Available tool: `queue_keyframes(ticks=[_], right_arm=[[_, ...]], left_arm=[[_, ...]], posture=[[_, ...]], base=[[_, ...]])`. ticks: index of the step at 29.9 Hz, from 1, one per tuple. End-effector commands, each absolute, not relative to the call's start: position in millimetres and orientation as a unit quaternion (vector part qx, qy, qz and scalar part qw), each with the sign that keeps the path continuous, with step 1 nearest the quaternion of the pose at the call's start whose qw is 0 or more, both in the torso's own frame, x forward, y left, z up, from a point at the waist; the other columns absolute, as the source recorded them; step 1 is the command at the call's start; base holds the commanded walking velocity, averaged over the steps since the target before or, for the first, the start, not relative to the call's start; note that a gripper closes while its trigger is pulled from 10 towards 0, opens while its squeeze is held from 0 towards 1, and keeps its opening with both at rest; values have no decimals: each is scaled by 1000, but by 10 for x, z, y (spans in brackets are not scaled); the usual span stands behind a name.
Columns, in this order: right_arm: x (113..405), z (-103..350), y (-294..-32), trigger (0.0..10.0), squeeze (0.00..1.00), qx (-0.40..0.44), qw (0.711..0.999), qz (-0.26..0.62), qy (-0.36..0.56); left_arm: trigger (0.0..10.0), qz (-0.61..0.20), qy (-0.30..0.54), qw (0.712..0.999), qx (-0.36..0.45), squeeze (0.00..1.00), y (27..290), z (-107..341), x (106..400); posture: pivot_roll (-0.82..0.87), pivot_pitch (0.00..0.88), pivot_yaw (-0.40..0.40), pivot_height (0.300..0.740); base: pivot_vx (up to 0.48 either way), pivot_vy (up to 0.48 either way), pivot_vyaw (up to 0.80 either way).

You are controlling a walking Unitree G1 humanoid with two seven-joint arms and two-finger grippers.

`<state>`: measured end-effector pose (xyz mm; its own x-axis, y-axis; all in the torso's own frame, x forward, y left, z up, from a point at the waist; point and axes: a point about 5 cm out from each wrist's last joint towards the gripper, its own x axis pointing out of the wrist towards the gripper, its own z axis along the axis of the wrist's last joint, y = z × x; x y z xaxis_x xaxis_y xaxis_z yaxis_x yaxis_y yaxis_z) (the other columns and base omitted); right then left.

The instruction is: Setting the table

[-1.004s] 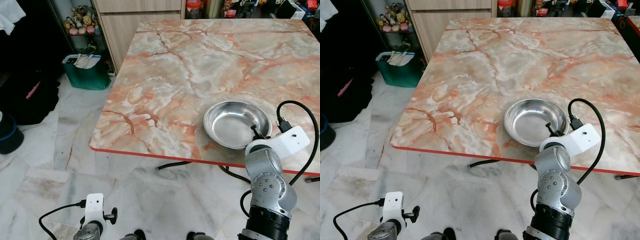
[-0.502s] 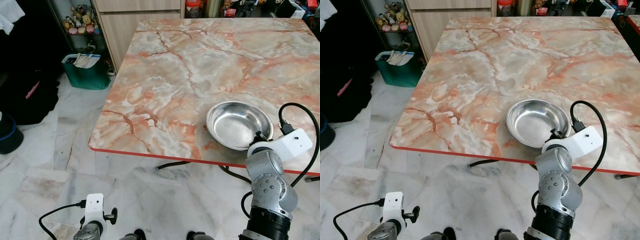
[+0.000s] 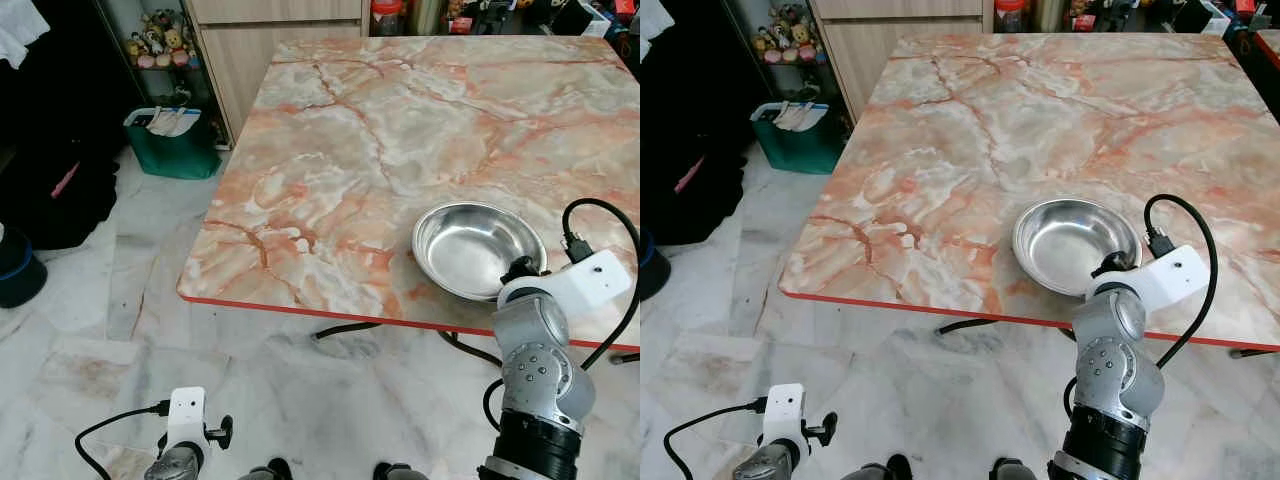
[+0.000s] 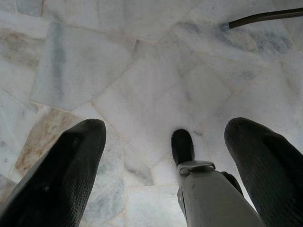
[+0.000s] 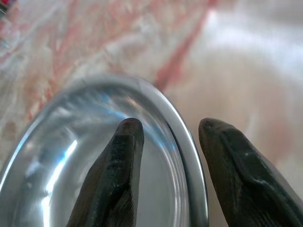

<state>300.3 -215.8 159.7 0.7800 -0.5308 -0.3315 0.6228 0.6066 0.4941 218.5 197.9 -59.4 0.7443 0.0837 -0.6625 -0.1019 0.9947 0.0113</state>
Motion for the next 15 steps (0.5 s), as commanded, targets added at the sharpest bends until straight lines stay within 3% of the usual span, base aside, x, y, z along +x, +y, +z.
queue_keyframes(ticks=[1, 6, 9, 12, 13, 15], right_arm=[[2991, 1724, -2168, 10000, 0, 269, 906, -322, 47], [2982, 1802, -2188, 10000, 0, 226, 918, -326, 23], [2995, 1913, -2187, 10000, 0, 154, 937, -313, -10], [3089, 1991, -2039, 10000, 0, 65, 970, -232, -30], [3129, 2009, -1901, 10000, 0, 17, 985, -168, -46], [3134, 2017, -1858, 10000, 0, -11, 988, -143, -62]], left_arm=[[10000, 56, 379, 924, -10, 0, 2044, -664, 2061], [10000, 55, 378, 924, -12, 0, 2035, -666, 2060], [10000, 56, 379, 924, -12, 0, 2029, -668, 2058], [10000, 56, 379, 923, -11, 0, 2027, -669, 2058], [10000, 55, 380, 923, -12, 0, 2022, -671, 2057], [10000, 54, 380, 923, -12, 0, 2014, -673, 2057]], posture=[[-91, 179, 68, 740], [-91, 180, 68, 740], [-90, 179, 67, 740], [-97, 180, 66, 740], [-99, 181, 66, 740], [-97, 181, 64, 740]], base=[[0, 0, 0], [0, 0, 0], [0, 0, 0], [0, 0, 0], [0, 0, 0], [0, 0, 0]])
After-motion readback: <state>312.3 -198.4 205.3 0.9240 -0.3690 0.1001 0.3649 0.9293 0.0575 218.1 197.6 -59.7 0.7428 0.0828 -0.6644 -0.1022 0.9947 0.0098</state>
